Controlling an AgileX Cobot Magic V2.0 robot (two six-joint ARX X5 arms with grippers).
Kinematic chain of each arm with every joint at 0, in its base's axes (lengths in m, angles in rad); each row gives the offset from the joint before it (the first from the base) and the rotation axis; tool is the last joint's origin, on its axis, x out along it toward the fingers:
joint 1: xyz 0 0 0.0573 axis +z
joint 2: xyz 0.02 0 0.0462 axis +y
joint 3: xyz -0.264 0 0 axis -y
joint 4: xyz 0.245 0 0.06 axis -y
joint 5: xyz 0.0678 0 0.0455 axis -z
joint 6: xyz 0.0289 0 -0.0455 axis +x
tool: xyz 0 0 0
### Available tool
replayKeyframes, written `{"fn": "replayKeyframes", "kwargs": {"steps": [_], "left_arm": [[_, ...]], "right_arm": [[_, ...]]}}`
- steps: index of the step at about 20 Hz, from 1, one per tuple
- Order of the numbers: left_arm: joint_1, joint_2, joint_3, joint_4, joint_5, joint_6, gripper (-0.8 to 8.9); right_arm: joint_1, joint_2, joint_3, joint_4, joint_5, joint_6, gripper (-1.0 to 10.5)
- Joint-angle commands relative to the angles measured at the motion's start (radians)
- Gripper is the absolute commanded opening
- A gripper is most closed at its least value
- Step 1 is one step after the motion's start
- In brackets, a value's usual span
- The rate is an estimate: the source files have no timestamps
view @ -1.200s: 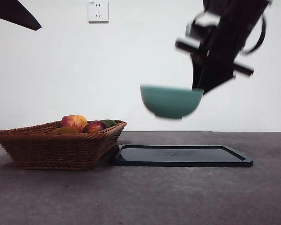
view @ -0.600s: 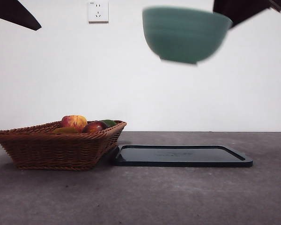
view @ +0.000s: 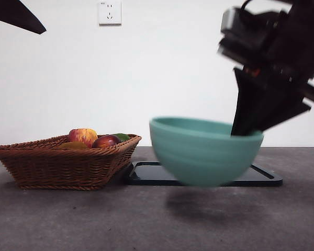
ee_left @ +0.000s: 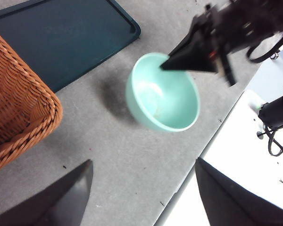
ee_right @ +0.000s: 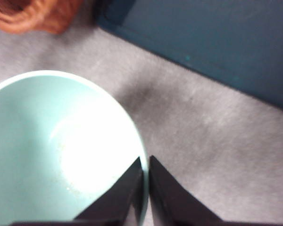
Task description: Pick up the wifruite, put it on the bowl, pick up the plate, put it on desk
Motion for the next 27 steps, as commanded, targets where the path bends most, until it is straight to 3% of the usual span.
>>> {"fn": "replayKeyframes", "kwargs": {"steps": [1, 11, 14, 17, 21, 27], "left_arm": [[-0.004, 0.008, 0.010, 0.005, 0.002, 0.017, 3.43], [-0.004, 0.008, 0.010, 0.004, 0.002, 0.017, 3.43], [-0.004, 0.008, 0.010, 0.004, 0.002, 0.017, 3.43], [-0.004, 0.008, 0.010, 0.003, 0.002, 0.017, 3.43], [-0.004, 0.008, 0.010, 0.002, 0.002, 0.017, 3.43], [-0.004, 0.008, 0.010, 0.002, 0.002, 0.017, 3.43]], "right_arm": [[0.014, 0.058, 0.003, 0.032, 0.015, 0.017, 0.1], [0.026, 0.157, 0.004, 0.071, 0.026, 0.023, 0.2], [0.036, 0.157, 0.004, 0.071, 0.028, 0.042, 1.8], [0.037, 0.145, 0.007, 0.070, 0.051, 0.044, 1.9], [0.037, 0.056, 0.022, 0.038, 0.060, 0.044, 1.9], [0.037, -0.148, 0.112, -0.174, 0.040, 0.002, 1.9]]}}
